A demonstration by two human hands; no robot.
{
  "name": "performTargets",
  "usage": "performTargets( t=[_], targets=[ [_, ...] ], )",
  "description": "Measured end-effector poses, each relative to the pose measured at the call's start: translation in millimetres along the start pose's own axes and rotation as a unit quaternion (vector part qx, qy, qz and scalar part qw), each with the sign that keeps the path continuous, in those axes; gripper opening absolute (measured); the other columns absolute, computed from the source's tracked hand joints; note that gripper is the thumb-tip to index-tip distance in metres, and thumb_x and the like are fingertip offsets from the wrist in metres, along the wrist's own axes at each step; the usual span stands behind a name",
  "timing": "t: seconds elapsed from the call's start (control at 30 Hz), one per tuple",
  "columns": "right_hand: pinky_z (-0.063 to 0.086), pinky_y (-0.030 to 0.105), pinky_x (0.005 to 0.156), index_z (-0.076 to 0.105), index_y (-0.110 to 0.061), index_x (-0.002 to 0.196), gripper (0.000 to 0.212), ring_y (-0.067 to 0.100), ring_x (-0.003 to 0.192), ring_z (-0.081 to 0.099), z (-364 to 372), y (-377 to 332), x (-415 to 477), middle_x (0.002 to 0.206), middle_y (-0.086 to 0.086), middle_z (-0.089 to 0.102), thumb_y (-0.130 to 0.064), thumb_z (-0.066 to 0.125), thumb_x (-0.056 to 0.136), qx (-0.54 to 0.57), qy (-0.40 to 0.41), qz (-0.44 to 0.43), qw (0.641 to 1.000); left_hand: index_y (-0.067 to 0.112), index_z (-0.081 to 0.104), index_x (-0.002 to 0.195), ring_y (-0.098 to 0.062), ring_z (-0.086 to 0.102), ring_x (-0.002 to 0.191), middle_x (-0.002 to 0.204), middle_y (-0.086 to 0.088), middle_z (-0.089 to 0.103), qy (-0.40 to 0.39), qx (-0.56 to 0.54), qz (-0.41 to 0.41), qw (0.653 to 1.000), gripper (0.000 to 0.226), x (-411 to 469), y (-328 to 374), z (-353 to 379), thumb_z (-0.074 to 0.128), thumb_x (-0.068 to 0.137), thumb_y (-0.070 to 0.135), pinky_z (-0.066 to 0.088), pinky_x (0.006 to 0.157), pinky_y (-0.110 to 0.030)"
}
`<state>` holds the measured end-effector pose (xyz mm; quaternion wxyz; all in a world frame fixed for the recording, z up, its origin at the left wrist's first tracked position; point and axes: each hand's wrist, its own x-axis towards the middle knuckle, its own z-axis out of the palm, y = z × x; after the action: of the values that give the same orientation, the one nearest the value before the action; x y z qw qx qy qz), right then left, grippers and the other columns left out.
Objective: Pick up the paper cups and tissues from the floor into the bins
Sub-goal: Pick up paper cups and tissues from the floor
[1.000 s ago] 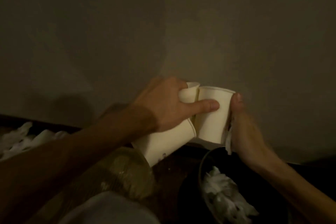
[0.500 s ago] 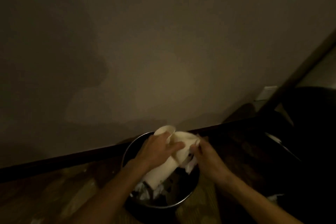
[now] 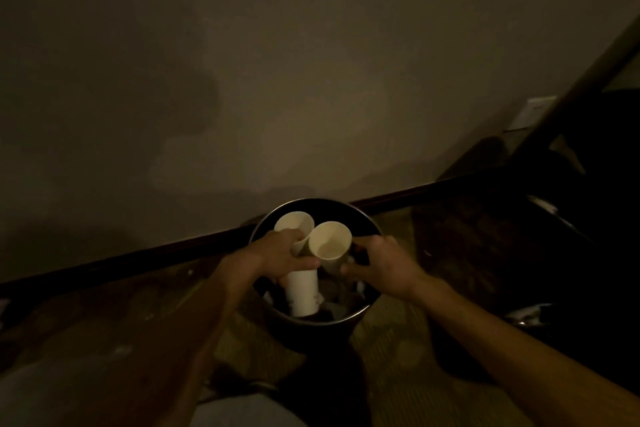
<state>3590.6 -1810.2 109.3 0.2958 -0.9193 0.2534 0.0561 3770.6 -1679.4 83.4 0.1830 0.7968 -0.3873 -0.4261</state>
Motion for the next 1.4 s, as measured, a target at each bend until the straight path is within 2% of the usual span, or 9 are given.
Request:
performTargets(
  t=[0.17, 0.27, 0.4, 0.67, 0.87, 0.97, 1.2, 1.3, 1.4],
  targets=[
    [0.045, 0.022, 0.078, 0.057, -0.011, 0.131, 0.050, 0.017, 0.103, 0.061, -7, -7, 0, 0.124, 0.006, 0.064, -0.033, 0.070, 0.088, 0.005, 0.034, 0.010, 0.999, 0.022, 0.042, 0.143, -0.021, 0.071, 0.059, 0.130, -0.013, 0.056, 0.028, -0.010, -0.007, 1.000, 0.065, -10, 1, -14, 0.074, 0.086, 0.031, 0.060, 0.059, -0.035],
    [0.050, 0.029, 0.083, 0.061, -0.013, 0.123, 0.039, 0.019, 0.103, 0.062, -7, -17, -2, 0.114, 0.003, 0.066, -0.029, 0.069, 0.089, 0.027, 0.082, -0.016, 0.996, 0.017, 0.059, 0.113, -0.019, 0.067, 0.061, 0.104, -0.008, 0.067, 0.087, 0.071, 0.037, 0.993, 0.032, -25, 15, -31, 0.068, 0.091, 0.038, 0.053, 0.061, -0.031],
    [0.051, 0.040, 0.063, 0.057, -0.022, 0.085, 0.016, 0.013, 0.068, 0.064, 0, -68, 3, 0.072, -0.008, 0.065, -0.019, 0.072, 0.083, 0.099, 0.126, -0.095, 0.982, 0.020, 0.039, 0.063, -0.018, 0.045, 0.060, 0.062, 0.004, 0.043, 0.170, 0.203, 0.073, 0.961, 0.041, -66, 28, -66, 0.060, 0.095, 0.034, 0.035, 0.064, -0.031],
    [0.048, 0.028, 0.056, 0.053, -0.029, 0.089, 0.012, 0.004, 0.062, 0.058, 41, -232, 30, 0.073, -0.008, 0.060, -0.034, 0.064, 0.089, 0.218, -0.007, -0.292, 0.931, 0.028, 0.041, 0.062, -0.003, 0.040, 0.056, 0.060, 0.015, 0.040, 0.257, 0.398, -0.025, 0.880, 0.036, -236, -7, -161, 0.056, 0.093, 0.041, 0.031, 0.054, -0.024],
    [0.042, 0.024, 0.061, 0.054, -0.030, 0.095, 0.017, 0.006, 0.076, 0.056, 120, -354, 24, 0.086, -0.012, 0.057, -0.038, 0.066, 0.088, 0.212, -0.127, -0.408, 0.879, 0.025, 0.061, 0.073, -0.004, 0.054, 0.061, 0.066, 0.012, 0.053, 0.271, 0.298, -0.174, 0.899, 0.021, -375, -105, -147, 0.064, 0.091, 0.036, 0.037, 0.059, -0.023],
    [0.050, 0.026, 0.064, 0.054, -0.027, 0.100, 0.017, 0.006, 0.080, 0.056, 162, -394, 16, 0.088, -0.012, 0.055, -0.037, 0.063, 0.090, 0.158, -0.180, -0.434, 0.868, 0.033, 0.048, 0.064, -0.001, 0.055, 0.062, 0.059, 0.012, 0.047, 0.291, 0.239, -0.252, 0.891, 0.032, -418, -171, -123, 0.062, 0.090, 0.046, 0.035, 0.056, -0.017],
    [0.038, 0.024, 0.057, 0.059, -0.022, 0.112, 0.028, 0.005, 0.075, 0.051, 237, -452, 47, 0.087, -0.010, 0.054, -0.043, 0.056, 0.094, -0.170, -0.341, -0.457, 0.804, 0.035, 0.053, 0.067, -0.005, 0.056, 0.067, 0.075, 0.007, 0.059, 0.272, 0.043, -0.302, 0.913, 0.029, -428, -324, -45, 0.059, 0.095, 0.037, 0.047, 0.066, -0.028],
    [0.039, 0.026, 0.070, 0.057, -0.018, 0.124, 0.034, 0.019, 0.102, 0.058, 291, -468, 60, 0.114, 0.002, 0.062, -0.038, 0.054, 0.097, -0.286, -0.354, -0.465, 0.759, 0.031, 0.061, 0.077, -0.006, 0.060, 0.075, 0.083, 0.008, 0.065, 0.254, -0.028, -0.297, 0.920, 0.020, -426, -379, -6, 0.058, 0.097, 0.032, 0.049, 0.071, -0.029],
    [0.038, 0.025, 0.080, 0.057, -0.015, 0.126, 0.035, 0.023, 0.115, 0.055, 368, -472, 55, 0.128, 0.007, 0.059, -0.033, 0.057, 0.096, -0.267, -0.410, -0.434, 0.757, 0.031, 0.062, 0.090, -0.001, 0.059, 0.077, 0.089, 0.012, 0.063, 0.257, -0.055, -0.344, 0.901, 0.012, -430, -433, 33, 0.056, 0.097, 0.040, 0.047, 0.068, -0.026]
  ],
)
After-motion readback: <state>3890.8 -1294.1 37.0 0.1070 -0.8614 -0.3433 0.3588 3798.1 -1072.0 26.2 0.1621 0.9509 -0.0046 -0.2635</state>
